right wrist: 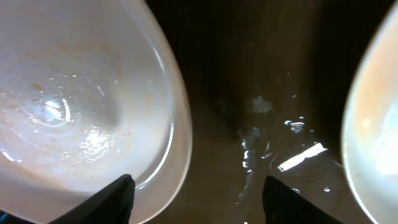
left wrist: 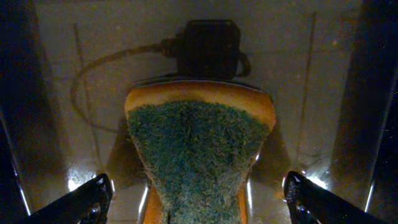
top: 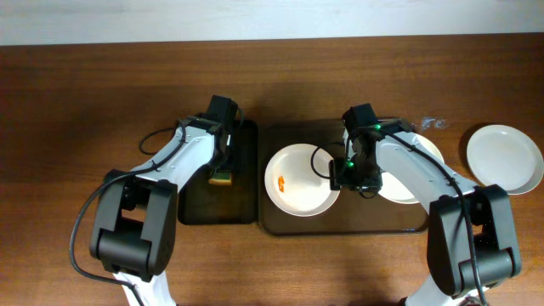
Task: Clean dirty plates on tray and stack at the side
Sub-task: 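Grip the rim of the next sauce-stained plate with the right gripper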
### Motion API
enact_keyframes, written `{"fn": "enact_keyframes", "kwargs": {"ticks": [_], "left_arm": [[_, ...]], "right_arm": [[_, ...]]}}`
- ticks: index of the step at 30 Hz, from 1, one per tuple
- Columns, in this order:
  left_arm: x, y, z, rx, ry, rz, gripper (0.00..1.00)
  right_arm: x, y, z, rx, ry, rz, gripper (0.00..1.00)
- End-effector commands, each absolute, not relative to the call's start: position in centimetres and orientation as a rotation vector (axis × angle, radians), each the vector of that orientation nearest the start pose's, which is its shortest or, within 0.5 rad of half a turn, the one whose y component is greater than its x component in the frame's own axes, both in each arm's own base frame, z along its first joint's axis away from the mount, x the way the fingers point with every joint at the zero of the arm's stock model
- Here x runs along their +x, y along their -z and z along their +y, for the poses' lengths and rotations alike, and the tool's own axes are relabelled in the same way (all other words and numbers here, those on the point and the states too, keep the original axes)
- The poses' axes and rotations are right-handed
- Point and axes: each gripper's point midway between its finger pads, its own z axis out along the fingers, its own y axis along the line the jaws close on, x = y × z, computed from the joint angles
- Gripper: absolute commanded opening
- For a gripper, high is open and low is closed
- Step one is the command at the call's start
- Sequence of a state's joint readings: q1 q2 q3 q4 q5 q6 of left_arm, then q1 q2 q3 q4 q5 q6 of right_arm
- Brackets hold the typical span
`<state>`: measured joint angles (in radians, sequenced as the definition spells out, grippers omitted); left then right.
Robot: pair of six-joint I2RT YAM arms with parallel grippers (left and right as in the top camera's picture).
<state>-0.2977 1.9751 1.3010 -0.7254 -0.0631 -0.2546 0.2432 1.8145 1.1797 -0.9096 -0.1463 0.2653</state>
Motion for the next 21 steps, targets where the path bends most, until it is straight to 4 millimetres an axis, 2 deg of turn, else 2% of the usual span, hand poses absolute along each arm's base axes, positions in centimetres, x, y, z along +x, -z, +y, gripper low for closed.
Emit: {"fn": "enact_keyframes", "kwargs": {"ticks": [1,2,5,6,7,10,11,12,13,14,21], "left_arm": [[37.9,-0.4,-10.4,0.05,-0.017,2.972,0.87],[37.9,-0.4,-10.4,0.05,-0.016,2.972,0.86],[37.9,-0.4,-10.4,0.05,-0.017,2.972,0.87],[37.9,-0.4,-10.4,0.05,-0.017,2.972,0.87],[37.9,-0.4,-10.4,0.05,-0.017,2.973,0.86],[37.7,-0.4,-10.3,0.051,-0.02,2.98,0.86],[37.6,-0.4,-10.3,0.051,-0.022,2.984,0.86],[37.6,-0.3,-10.3,0.051,-0.023,2.988,0.85],[37.5,-0.3,-10.3,0.051,-0.023,2.989,0.85],[37.5,-0.3,-10.3,0.051,-0.024,2.989,0.84],[37.5,-0.3,-10.3,0.051,-0.024,2.989,0.84]], "right_arm": [[31.1,-3.4,10.0,0.024,-0.196,3.11,0.67],[31.4,-3.4,10.1,0.023,-0.202,3.096,0.66],[31.8,-3.4,10.4,0.013,-0.214,3.079,0.56],[32.2,-3.4,10.7,0.005,-0.22,3.063,0.5],[32.4,-3.2,11.0,-0.009,-0.225,3.047,0.49],[32.4,-1.7,11.5,-0.033,-0.237,3.015,0.49],[32.6,-0.8,11.6,-0.035,-0.244,2.993,0.45],[32.8,-0.1,11.6,-0.035,-0.25,2.973,0.38],[32.8,0.4,11.6,-0.034,-0.257,2.954,0.23],[33.0,0.5,11.6,-0.035,-0.26,2.946,0.2],[34.3,-0.4,11.9,-0.037,-0.272,2.904,0.19]]}}
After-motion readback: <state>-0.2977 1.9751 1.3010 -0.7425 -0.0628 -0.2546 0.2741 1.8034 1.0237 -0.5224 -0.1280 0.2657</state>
